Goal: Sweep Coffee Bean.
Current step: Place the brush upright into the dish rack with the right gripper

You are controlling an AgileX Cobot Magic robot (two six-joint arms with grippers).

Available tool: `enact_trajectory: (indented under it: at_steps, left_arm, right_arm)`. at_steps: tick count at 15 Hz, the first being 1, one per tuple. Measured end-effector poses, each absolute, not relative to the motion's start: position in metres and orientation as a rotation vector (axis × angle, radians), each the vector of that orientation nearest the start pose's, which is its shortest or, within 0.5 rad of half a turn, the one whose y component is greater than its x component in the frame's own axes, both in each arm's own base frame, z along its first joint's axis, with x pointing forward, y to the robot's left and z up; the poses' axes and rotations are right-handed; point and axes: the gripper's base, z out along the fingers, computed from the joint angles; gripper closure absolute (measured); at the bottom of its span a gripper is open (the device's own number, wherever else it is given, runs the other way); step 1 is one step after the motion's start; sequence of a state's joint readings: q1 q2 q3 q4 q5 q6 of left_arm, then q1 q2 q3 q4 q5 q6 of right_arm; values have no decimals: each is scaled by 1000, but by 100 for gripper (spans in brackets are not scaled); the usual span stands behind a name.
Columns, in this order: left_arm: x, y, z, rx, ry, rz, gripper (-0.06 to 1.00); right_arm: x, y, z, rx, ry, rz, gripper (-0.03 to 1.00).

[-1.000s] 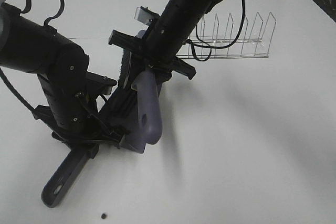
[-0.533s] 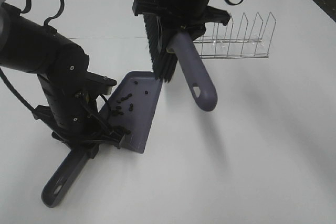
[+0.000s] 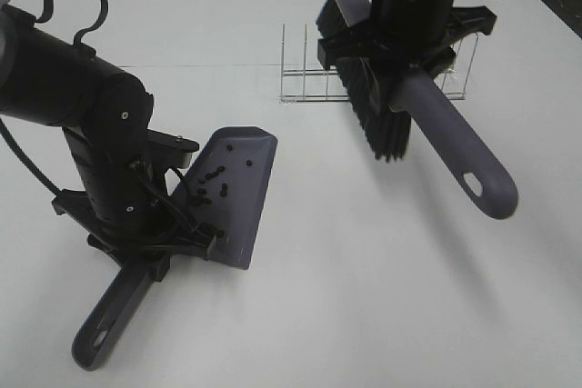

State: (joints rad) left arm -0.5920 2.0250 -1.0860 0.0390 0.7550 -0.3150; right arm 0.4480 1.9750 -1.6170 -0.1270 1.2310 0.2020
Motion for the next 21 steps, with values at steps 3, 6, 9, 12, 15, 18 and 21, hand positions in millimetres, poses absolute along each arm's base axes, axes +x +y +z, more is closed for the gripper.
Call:
enact_trajectory:
  at_steps: [3,6,9,12,15,18,21]
  left_arm:
    - [281,-186,95,456,3132,56,63]
    - [280,-188,95,405,3146,24,63]
    - [279,-189,95,392,3150,13,63]
    - [279,-189,95,390,3151,11,63]
    - [279,-189,95,389,3152,11,63]
    - [279,-189,95,388,3153,10,63]
    - [279,-189,95,388,3153,10,63]
  right_arm:
    - [363,123,202,-319,3133,-204,71]
    - [371,99,181,-284,3201,-236,71]
    - [376,99,159,-334,3247,-255,71]
    - [389,102,146,-351,3248,-273,71]
    - [403,106,141,-349,3227,-267,71]
    - [416,111,135,-340,3207,-250,71]
    - [424,114,131,-331,3200,-228,71]
